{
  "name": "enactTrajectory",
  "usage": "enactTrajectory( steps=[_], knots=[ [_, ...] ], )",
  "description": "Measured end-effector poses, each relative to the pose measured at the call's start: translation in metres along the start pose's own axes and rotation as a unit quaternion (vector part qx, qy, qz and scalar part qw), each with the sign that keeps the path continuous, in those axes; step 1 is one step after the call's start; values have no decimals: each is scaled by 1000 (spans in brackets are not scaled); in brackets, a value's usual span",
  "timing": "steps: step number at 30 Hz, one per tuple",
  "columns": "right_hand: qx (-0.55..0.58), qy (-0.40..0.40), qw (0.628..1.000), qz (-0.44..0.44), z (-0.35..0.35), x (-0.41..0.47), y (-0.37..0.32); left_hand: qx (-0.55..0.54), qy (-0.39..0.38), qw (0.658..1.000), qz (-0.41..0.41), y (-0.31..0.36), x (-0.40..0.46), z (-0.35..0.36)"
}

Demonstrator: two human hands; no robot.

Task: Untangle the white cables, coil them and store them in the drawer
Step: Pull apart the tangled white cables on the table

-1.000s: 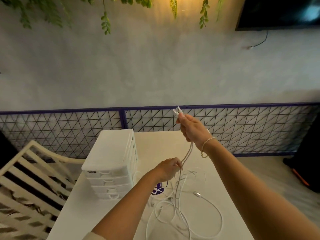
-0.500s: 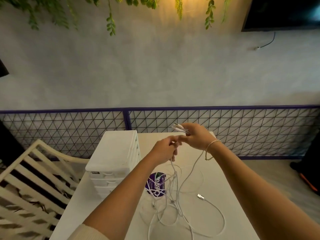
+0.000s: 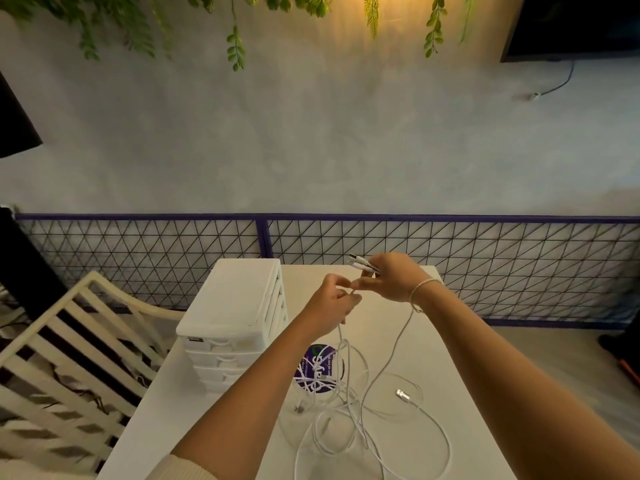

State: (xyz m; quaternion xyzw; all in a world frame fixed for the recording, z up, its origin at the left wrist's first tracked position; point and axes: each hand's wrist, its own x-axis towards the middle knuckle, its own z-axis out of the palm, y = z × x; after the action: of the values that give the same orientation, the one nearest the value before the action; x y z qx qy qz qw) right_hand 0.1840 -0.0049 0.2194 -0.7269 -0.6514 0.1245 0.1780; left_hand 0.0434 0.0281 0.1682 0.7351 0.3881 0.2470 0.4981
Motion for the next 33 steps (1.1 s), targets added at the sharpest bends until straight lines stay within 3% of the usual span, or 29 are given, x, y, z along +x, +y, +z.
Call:
enactTrajectory(
  steps=[6, 11, 13, 16, 20, 27, 33],
  knots=[
    [35, 131, 991, 25, -6, 5, 11, 44, -34, 997, -62, -38, -4, 0],
    [112, 274, 952, 79, -24, 16, 34, 135, -37, 981, -137, -89, -19, -1],
    [126, 290, 943, 103, -32, 18, 42, 132, -20, 977, -165, -104, -24, -3],
    [97, 266, 952, 119, -34, 19, 50, 125, 14, 977, -171, -106, -22, -5],
    [67, 221, 967, 107, -18, 15, 44, 69, 0, 990, -124, -74, -12, -1],
    [82, -19, 996, -5, 15, -2, 13, 15, 15, 1000, -19, -10, 4, 11],
    [72, -15, 997, 34, 15, 3, 12, 6, 46, 999, 15, -4, 3, 3]
  ],
)
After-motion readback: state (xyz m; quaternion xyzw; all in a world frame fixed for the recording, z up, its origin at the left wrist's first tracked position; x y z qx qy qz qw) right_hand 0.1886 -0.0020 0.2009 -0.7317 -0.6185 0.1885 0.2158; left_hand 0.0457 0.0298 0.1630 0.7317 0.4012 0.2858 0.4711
